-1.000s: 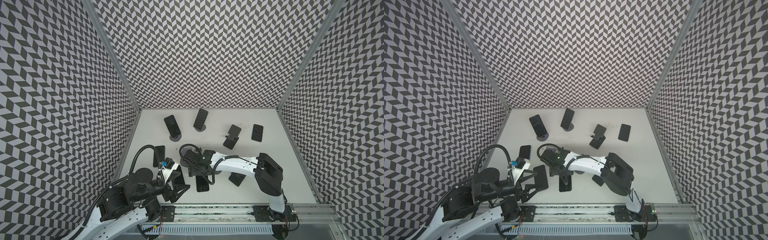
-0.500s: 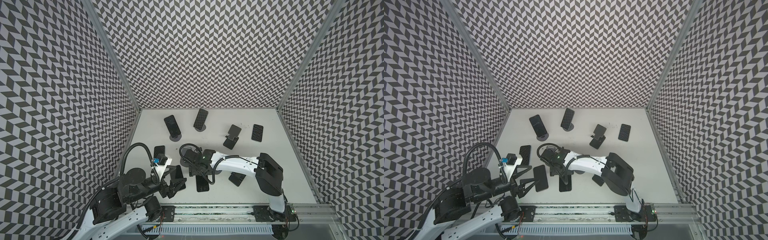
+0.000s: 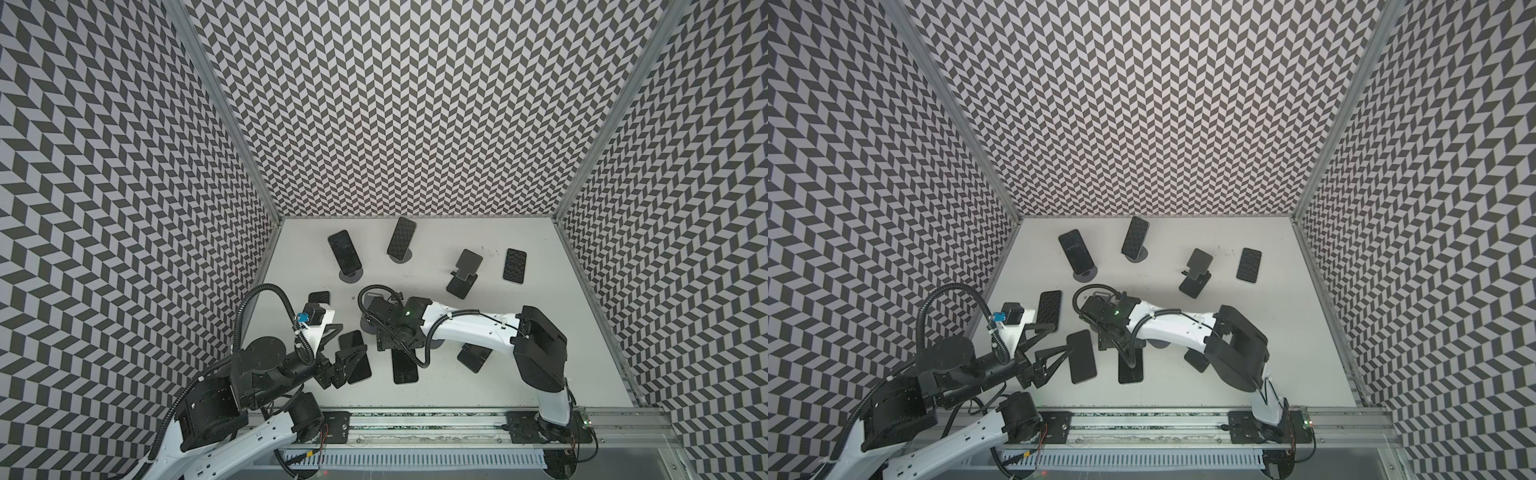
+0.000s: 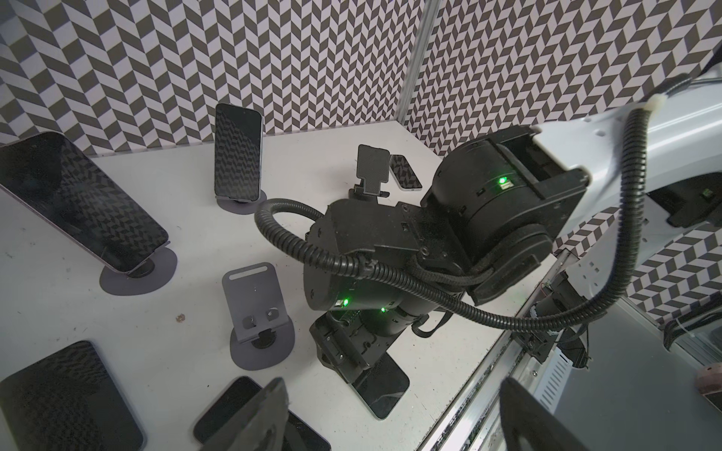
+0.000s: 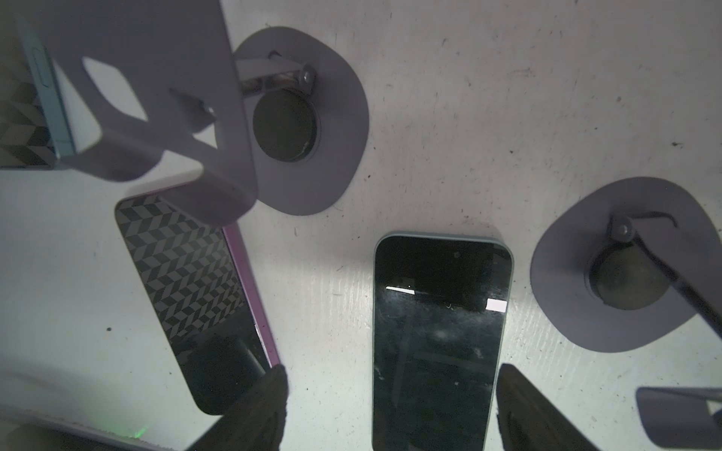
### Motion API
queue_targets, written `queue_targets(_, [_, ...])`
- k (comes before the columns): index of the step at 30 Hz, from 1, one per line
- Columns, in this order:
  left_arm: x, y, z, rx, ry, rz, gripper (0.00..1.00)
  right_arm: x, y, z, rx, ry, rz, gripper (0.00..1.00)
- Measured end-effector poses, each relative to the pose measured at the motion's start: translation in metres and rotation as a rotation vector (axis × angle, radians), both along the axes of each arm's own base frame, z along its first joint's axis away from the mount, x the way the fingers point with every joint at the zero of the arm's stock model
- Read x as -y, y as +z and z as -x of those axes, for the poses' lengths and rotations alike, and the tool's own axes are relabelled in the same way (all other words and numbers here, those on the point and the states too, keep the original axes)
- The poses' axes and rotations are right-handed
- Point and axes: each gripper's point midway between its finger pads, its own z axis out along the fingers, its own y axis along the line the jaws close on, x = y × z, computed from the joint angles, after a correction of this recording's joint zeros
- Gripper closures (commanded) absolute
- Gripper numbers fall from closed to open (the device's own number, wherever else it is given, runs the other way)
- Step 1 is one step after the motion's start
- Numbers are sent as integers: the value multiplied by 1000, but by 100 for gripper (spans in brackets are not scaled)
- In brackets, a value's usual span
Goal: Remove the phone from the phone stand
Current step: Place the phone at the bottom-center of the table.
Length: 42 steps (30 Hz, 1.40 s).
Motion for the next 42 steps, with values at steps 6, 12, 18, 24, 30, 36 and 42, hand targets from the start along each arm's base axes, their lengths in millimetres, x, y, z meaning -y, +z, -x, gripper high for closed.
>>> queue_targets(6, [-3,1,0,0,12,12,15,0,0,0,0,0,1,18])
queue_targets(12, [-5,2,0,2,21,21,15,1,0,0,-2,-5,2,18])
queue_targets(18, [-6,3,0,4,23,22,15,4,5,2,-5,-17,0,18])
queue_targets(24, [-6,3,0,6,24,20,15,4,14,1,4,-22,-17,18])
queue_targets(30, [-6,3,0,6,24,20,15,4,16,1,6,-23,-20,18])
queue_targets(36, [-6,3,-1,6,28,18,15,4,21,1,10,-23,-29,18])
queue_targets(42, [-4,0,-4,-1,34,4,15,2,33,0,23,-23,-56,18])
